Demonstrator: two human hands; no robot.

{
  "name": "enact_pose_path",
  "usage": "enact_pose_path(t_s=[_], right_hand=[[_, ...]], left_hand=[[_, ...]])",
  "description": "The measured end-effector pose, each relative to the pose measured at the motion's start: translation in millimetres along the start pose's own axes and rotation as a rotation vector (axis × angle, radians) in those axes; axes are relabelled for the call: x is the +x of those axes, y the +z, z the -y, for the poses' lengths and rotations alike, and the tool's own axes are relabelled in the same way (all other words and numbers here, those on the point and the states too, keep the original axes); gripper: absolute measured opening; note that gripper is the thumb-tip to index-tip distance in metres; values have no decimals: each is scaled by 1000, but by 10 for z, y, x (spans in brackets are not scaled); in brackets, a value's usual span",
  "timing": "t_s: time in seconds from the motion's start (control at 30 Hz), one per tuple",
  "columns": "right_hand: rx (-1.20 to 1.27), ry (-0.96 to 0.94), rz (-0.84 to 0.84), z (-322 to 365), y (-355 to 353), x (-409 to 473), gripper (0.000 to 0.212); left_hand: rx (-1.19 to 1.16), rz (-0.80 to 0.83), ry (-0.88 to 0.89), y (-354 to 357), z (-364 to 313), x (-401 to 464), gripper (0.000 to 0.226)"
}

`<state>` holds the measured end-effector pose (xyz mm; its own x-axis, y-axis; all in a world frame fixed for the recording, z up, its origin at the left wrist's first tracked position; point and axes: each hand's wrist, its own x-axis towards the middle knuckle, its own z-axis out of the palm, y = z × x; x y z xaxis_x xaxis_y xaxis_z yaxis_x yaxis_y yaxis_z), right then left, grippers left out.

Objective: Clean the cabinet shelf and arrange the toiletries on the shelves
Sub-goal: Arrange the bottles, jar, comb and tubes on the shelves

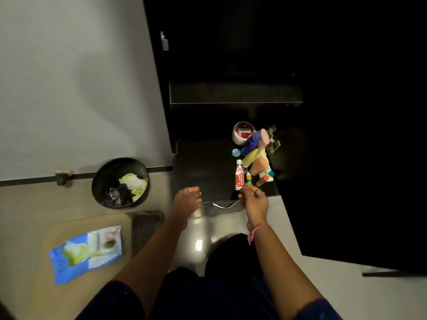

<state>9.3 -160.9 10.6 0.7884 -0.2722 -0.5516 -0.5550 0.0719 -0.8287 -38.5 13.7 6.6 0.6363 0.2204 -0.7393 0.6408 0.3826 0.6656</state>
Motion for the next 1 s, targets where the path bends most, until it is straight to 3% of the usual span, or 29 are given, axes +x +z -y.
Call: enact_pose_path(t_s=[0.1, 0.17, 0.2, 0.27, 0.4, 0.47, 0.67, 1.0], right_hand=[[-101, -157, -71, 272, -191, 284, 6], [-263, -269, -97, 422, -280, 477, 15], [-348, -321, -99, 494, -313, 572, 15], [-520, -402, -50, 618, -347, 779, 15], [-783, -446, 113, 757, -330, 1065, 41], [-886, -437, 169, 757, -302, 1147, 45], [-833, -284, 200, 645, -236, 1330, 34], [-853, -301, 241, 732, -219, 1241, 21]], left_hand=[[141, -30, 75, 466, -152, 126, 8], [287, -104, 157, 745, -200, 260, 31], [359, -132, 207, 890, -251, 295, 32], [421, -158, 278, 1166, -373, 334, 30], [455, -123, 331, 1524, -500, 490, 43], [508, -135, 369, 1639, -516, 543, 47], [640, -211, 500, 1792, -517, 593, 31], [708, -230, 592, 1742, -559, 630, 21]])
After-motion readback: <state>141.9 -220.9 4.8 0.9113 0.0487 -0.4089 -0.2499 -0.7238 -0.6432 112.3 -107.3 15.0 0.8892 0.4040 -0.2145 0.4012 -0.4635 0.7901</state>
